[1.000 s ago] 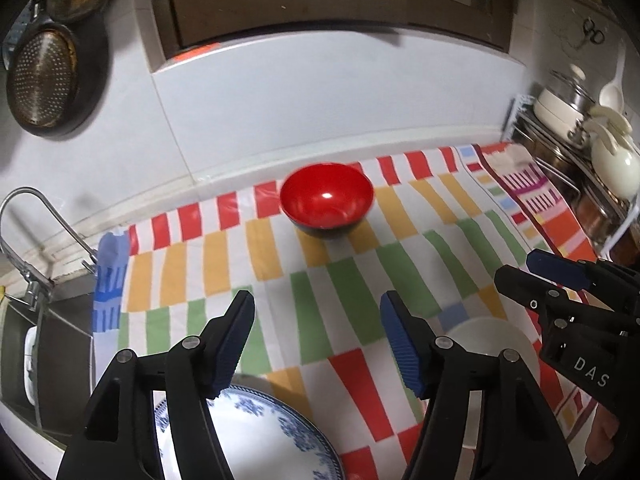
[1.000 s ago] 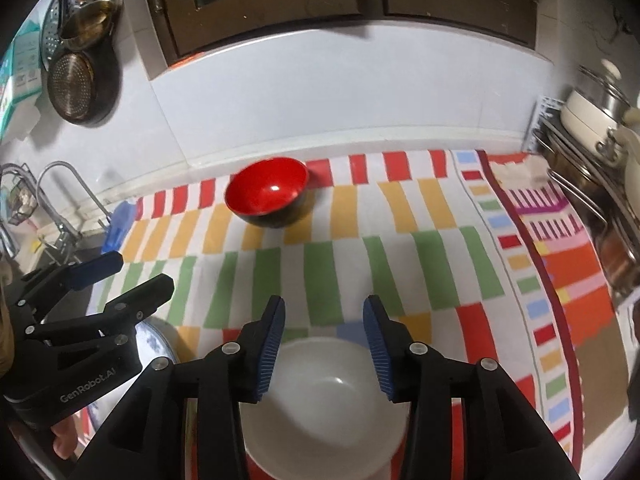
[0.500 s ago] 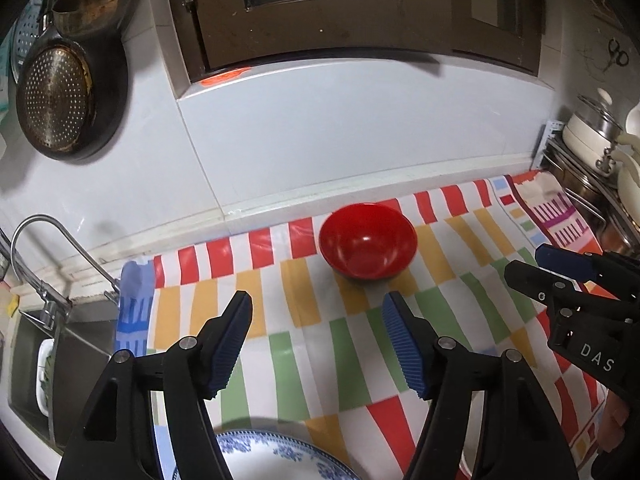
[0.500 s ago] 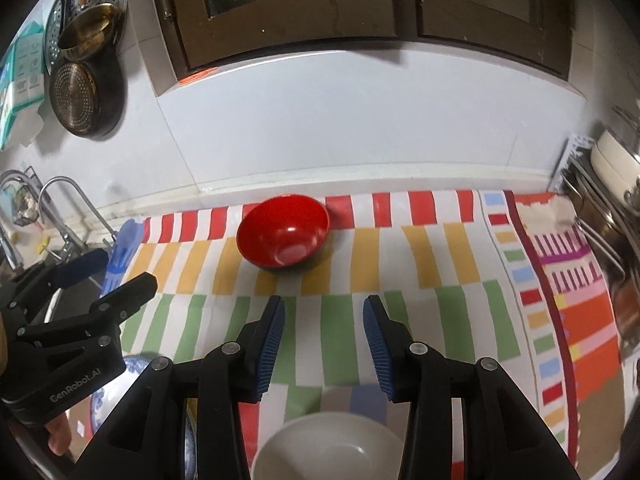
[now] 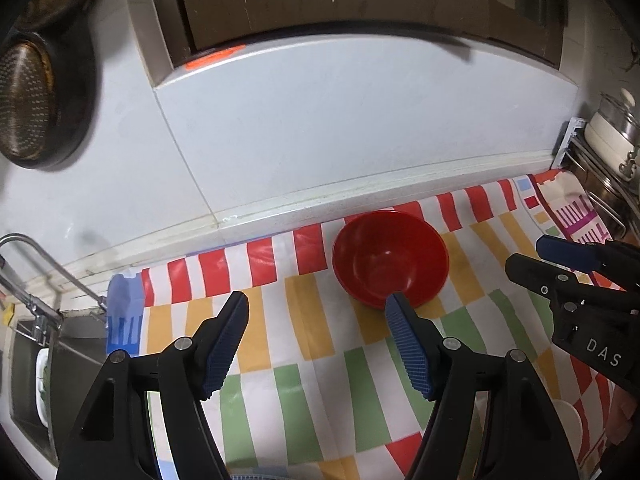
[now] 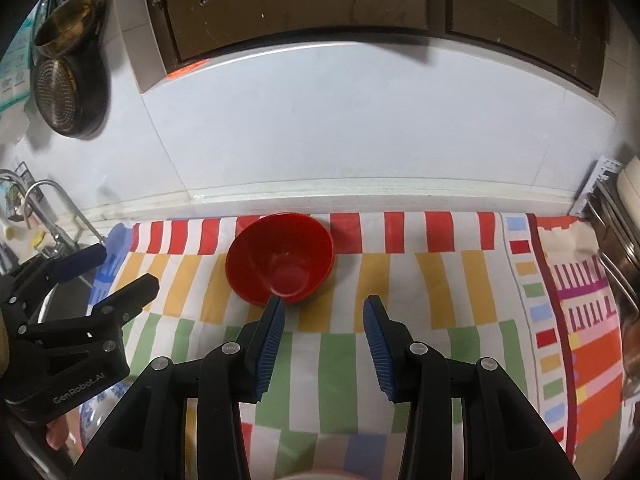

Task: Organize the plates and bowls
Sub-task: 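Move both tools to the red-and-black bowl, then close both grippers on the rim of the red-and-black bowl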

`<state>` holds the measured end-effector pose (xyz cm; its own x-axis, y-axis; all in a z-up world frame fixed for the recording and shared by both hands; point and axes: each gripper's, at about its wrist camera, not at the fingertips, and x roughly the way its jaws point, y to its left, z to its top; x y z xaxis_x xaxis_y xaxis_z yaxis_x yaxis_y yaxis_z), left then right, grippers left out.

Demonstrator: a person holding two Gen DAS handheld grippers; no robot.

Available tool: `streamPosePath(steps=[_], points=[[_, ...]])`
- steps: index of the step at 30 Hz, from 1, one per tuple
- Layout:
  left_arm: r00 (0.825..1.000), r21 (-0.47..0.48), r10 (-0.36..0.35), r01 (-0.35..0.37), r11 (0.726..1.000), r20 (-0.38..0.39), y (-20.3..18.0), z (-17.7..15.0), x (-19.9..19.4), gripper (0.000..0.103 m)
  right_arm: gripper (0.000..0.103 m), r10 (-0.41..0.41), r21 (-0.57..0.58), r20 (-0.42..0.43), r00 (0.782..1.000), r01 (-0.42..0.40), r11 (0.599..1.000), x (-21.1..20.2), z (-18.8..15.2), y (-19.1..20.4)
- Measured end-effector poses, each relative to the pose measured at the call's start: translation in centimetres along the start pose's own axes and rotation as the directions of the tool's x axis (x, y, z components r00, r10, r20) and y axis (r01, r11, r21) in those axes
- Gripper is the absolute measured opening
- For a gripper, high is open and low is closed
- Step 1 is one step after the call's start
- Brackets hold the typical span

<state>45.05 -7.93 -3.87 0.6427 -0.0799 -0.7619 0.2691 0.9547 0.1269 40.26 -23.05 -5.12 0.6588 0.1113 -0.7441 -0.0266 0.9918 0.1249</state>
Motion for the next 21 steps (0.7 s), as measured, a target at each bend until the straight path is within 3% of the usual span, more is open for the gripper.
streamPosePath(steps=[21], points=[[0.988, 0.021, -0.013, 0.016, 1.000, -0.156, 0.2, 2.3, 11.3, 0.070, 0.042, 0.033, 0.008, -0.141, 0.989, -0.032, 0.999, 10.8, 2.5, -1.1]])
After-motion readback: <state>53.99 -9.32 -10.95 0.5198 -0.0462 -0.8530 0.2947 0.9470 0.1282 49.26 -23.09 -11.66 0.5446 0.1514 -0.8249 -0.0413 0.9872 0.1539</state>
